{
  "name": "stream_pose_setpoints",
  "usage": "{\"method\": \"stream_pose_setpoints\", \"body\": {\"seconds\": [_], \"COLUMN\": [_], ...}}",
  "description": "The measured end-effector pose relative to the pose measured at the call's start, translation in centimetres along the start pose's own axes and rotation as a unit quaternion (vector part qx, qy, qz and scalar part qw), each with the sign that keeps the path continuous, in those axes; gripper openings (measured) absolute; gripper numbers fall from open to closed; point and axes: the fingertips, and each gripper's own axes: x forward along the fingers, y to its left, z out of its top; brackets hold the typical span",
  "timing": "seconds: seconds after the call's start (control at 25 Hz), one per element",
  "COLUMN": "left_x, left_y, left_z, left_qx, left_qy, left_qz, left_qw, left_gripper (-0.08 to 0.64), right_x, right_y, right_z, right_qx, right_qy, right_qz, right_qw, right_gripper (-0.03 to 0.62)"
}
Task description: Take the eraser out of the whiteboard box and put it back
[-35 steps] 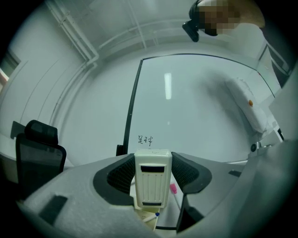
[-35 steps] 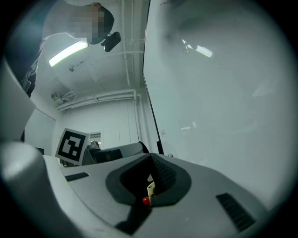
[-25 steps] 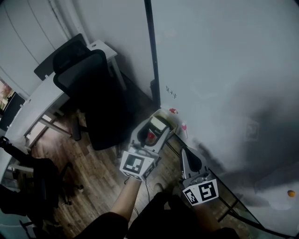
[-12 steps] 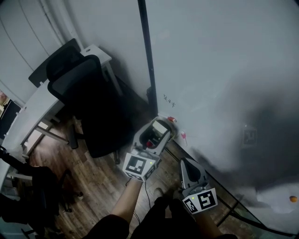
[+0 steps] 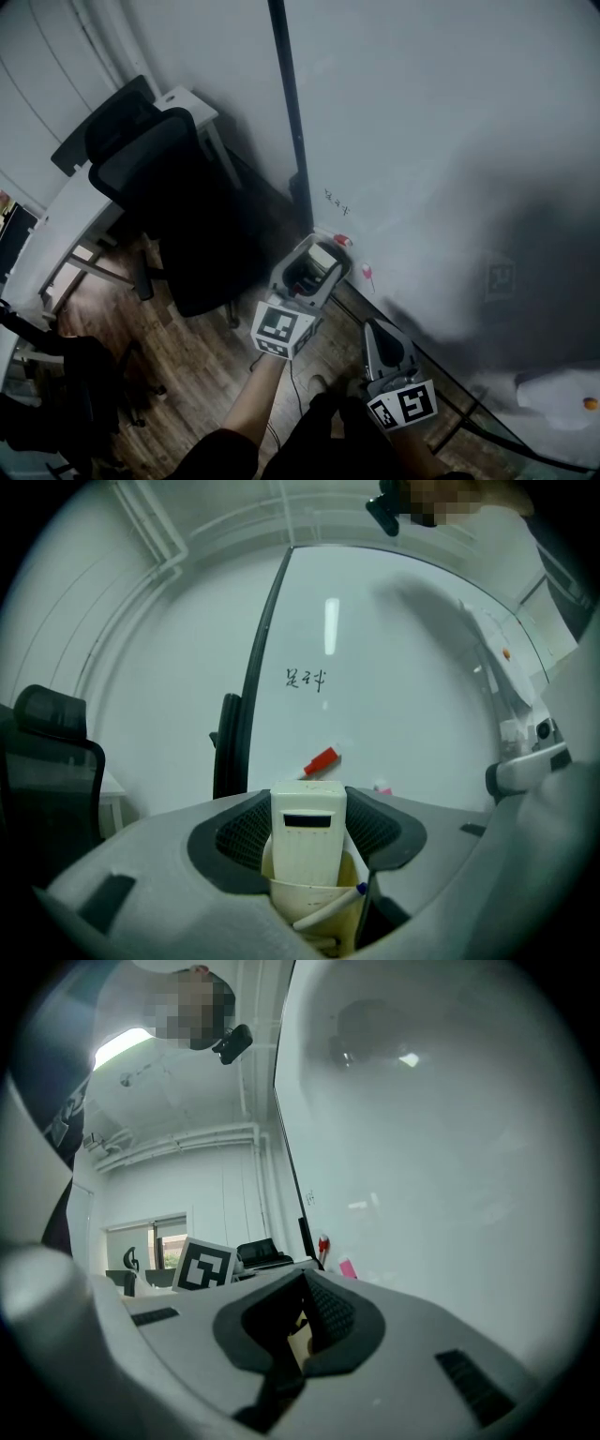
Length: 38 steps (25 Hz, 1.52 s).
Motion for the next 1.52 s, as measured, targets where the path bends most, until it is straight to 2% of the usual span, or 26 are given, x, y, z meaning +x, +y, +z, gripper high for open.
{"method": "stream_pose_setpoints", "body": {"seconds": [0.28, 0.6, 1.0, 1.32, 1.4, 1.52], "left_x": [0.6, 0.5, -0.8, -4.5, -6.0, -8.1], "left_y": [0.1, 0.4, 0.2, -1.8, -2.6, -4.1], "left_z": [-2.8, -3.5, -0.7, 2.4, 3.3, 5.1], "left_qx": [-0.001, -0.011, -0.004, -0.012, -0.014, -0.005], "left_qy": [0.046, 0.053, 0.027, -0.003, -0.014, -0.035], "left_qz": [-0.003, 0.005, 0.018, 0.043, 0.051, 0.066], "left_qw": [0.9989, 0.9985, 0.9995, 0.9990, 0.9985, 0.9972], "left_gripper": [0.239, 0.239, 0.242, 0.238, 0.223, 0.151], "right_x": [-0.1, -0.3, -0.3, -0.7, -0.8, -1.1], "right_y": [-0.2, -0.3, 0.0, 1.1, 1.5, 2.1], "right_z": [-0.4, -0.5, 0.4, 2.7, 3.4, 4.8], "right_qx": [0.003, 0.003, -0.001, -0.004, -0.006, -0.013], "right_qy": [0.002, 0.002, -0.007, -0.032, -0.039, -0.049], "right_qz": [-0.004, -0.004, 0.011, 0.035, 0.044, 0.057], "right_qw": [1.000, 1.000, 1.000, 0.999, 0.998, 0.997], "right_gripper": [0.002, 0.002, 0.002, 0.002, 0.002, 0.002]}}
